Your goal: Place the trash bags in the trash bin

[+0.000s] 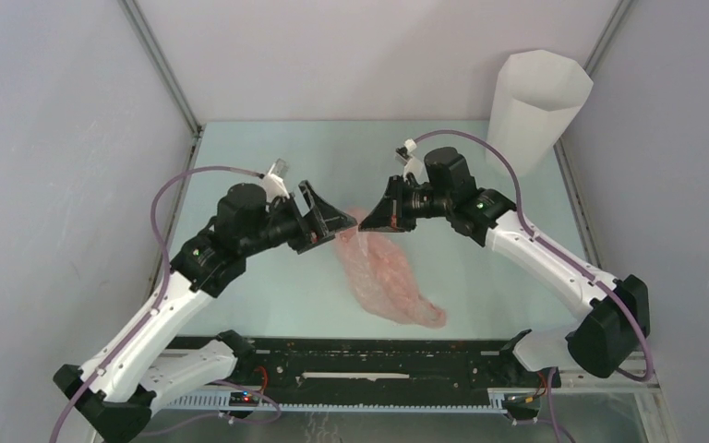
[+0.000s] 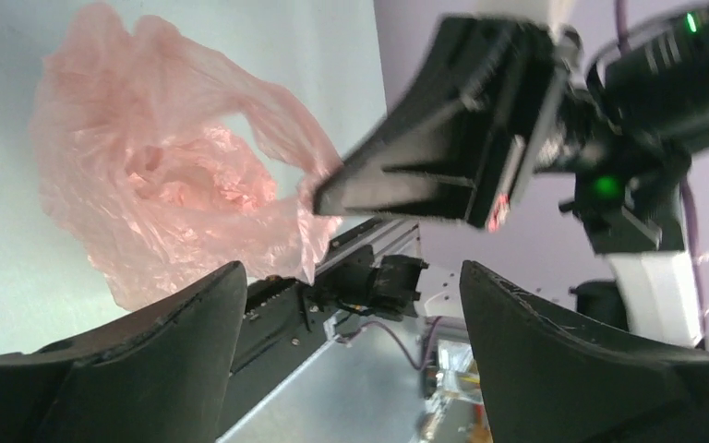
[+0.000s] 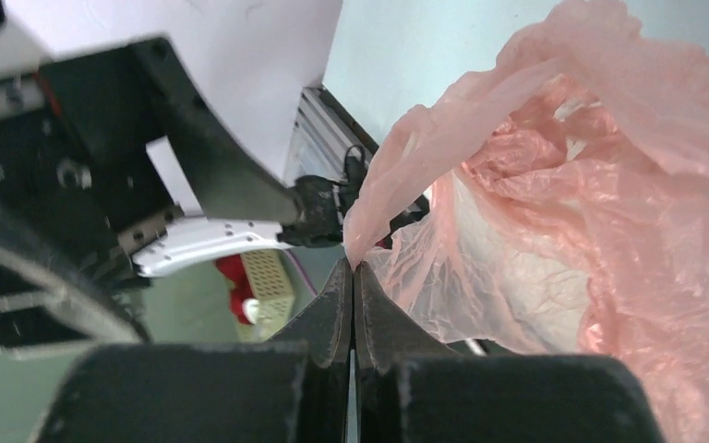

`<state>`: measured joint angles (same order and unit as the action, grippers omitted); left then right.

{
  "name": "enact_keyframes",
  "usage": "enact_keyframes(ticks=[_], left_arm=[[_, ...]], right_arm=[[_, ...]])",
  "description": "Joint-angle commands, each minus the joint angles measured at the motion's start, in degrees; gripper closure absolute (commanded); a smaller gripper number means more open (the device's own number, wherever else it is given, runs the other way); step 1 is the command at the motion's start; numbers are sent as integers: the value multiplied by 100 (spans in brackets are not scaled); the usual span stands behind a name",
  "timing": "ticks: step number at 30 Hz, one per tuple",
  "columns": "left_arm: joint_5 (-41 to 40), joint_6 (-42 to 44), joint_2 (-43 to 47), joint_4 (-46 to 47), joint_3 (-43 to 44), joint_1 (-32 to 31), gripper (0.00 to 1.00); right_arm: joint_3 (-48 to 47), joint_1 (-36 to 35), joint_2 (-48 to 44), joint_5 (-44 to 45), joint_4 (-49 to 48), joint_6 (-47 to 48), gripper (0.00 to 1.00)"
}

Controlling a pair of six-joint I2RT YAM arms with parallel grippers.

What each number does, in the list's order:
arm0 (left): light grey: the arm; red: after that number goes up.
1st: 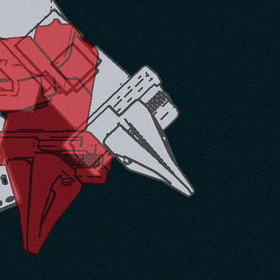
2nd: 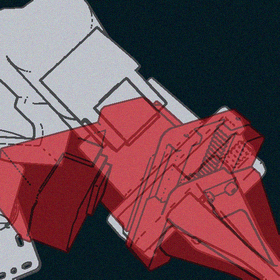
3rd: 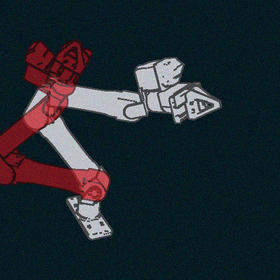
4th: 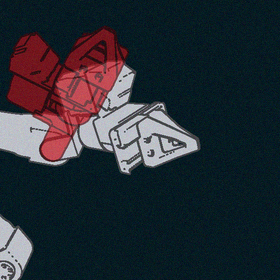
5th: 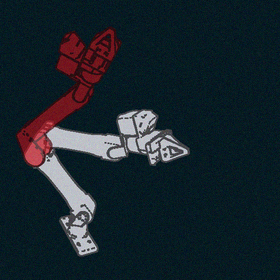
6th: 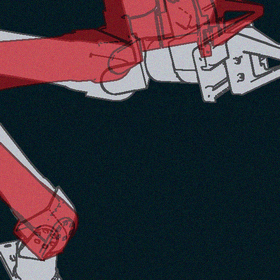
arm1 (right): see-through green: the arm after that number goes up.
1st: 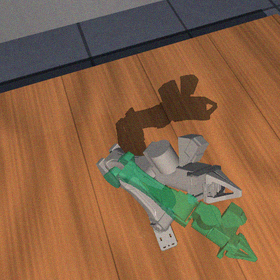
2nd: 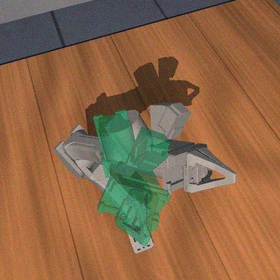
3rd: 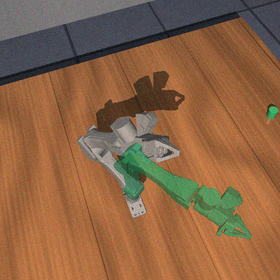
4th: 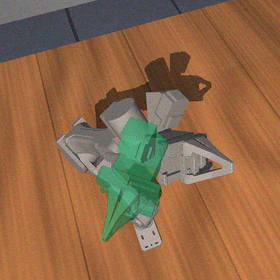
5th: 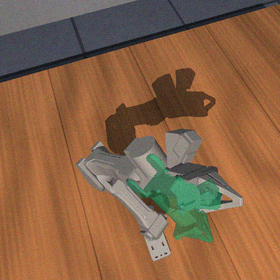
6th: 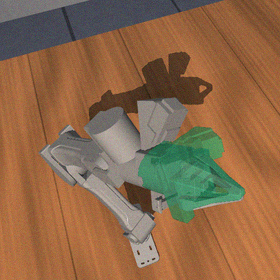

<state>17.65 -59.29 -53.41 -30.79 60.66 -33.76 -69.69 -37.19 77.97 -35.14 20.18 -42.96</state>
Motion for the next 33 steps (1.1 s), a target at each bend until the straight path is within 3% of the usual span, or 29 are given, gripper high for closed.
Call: enact_keyframes(ticks=[1,5,10,14,20,23,27,28,31,33], left_arm=[[-1018,972,348,761,-281,-701,9],[-2691,2315,447,764,-360,-1742,7],[-3536,3115,192,634,-309,-2015,11],[-3713,3459,-111,615,-68,-2047,15],[-3370,3482,-508,803,188,-2056,21],[-3367,3416,-631,863,238,-2056,33],[-3843,3182,-710,651,305,-2056,58],[-3967,3118,-681,615,280,-2048,64],[-4259,2900,-513,595,78,-2020,87],[-4337,2700,-352,600,-154,-1913,91]], right_arm=[[-1,144,126,-254,-456,-1442,100],[-7,194,163,-334,-580,-2241,100],[-1,141,144,-302,-713,-2640,100],[-3,63,115,-140,-623,-2695,100],[-1,-62,86,94,-551,-2809,100],[-1,-140,79,173,-504,-2774,100],[-186,-226,156,283,-142,-2392,100],[-273,-207,197,277,13,-2197,97],[-529,33,233,282,692,-1477,64],[-664,324,158,314,1218,-855,48]])
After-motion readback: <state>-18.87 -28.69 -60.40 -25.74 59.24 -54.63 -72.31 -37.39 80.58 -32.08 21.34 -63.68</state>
